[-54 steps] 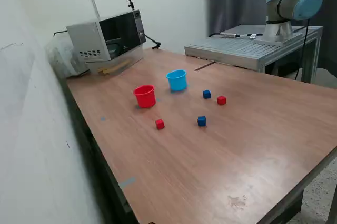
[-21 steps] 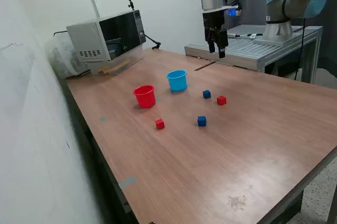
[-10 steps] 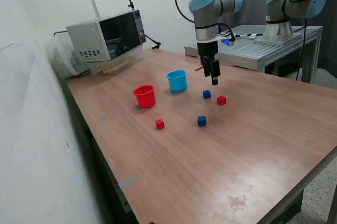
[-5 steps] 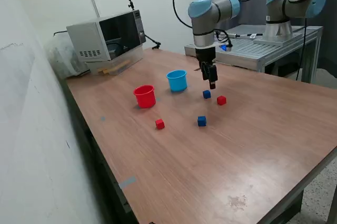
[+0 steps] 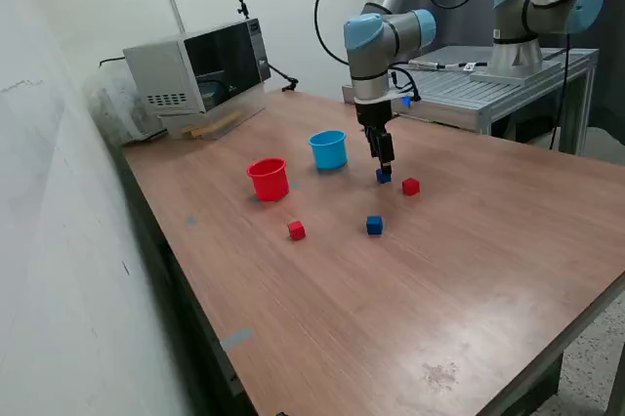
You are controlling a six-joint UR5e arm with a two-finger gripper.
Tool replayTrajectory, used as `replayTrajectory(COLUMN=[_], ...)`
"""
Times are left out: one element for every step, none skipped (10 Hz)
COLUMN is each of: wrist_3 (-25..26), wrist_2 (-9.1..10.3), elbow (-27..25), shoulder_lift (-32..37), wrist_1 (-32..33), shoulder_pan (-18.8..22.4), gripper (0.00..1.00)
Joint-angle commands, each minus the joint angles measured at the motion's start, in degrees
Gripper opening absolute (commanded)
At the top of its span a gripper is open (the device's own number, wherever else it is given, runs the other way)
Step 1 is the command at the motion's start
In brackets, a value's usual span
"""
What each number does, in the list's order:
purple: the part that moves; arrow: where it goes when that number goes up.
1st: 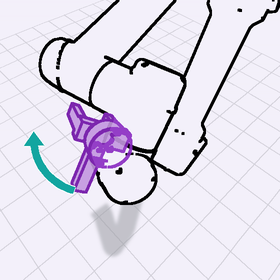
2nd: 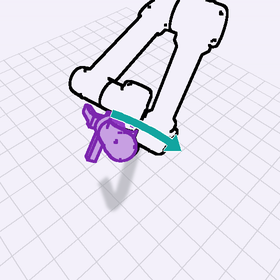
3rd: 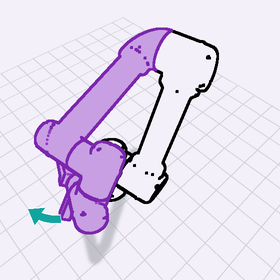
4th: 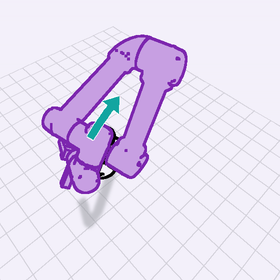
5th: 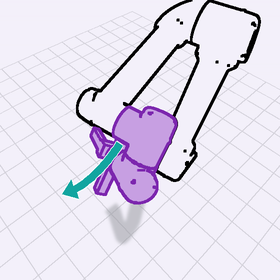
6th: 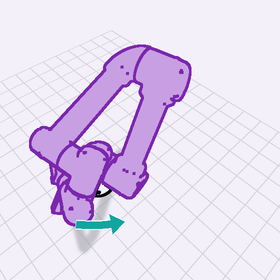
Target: Place red objects in the red bin, and blue objects in the blue bin.
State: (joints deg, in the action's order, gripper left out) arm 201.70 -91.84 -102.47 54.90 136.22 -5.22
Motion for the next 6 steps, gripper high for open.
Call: replayTrajectory(wrist_3=[0.0, 0.0, -0.1, -0.1, -0.2, -0.3], wrist_2=[0.00, 0.00, -0.09, -0.61, -1.40, -1.49], elbow=[0.0, 0.0, 0.0, 0.1, 0.0, 0.0], shoulder_lift=[-0.4, -0.4, -0.4, -0.4, -0.4, -0.4], wrist_1=[1.4, 2.5, 2.6, 2.5, 2.5, 2.2], shoulder_pan=[-0.3, -0.2, 0.0, 0.5, 0.7, 0.7], gripper=[1.00, 0.00, 0.00, 0.00, 0.00, 0.00])
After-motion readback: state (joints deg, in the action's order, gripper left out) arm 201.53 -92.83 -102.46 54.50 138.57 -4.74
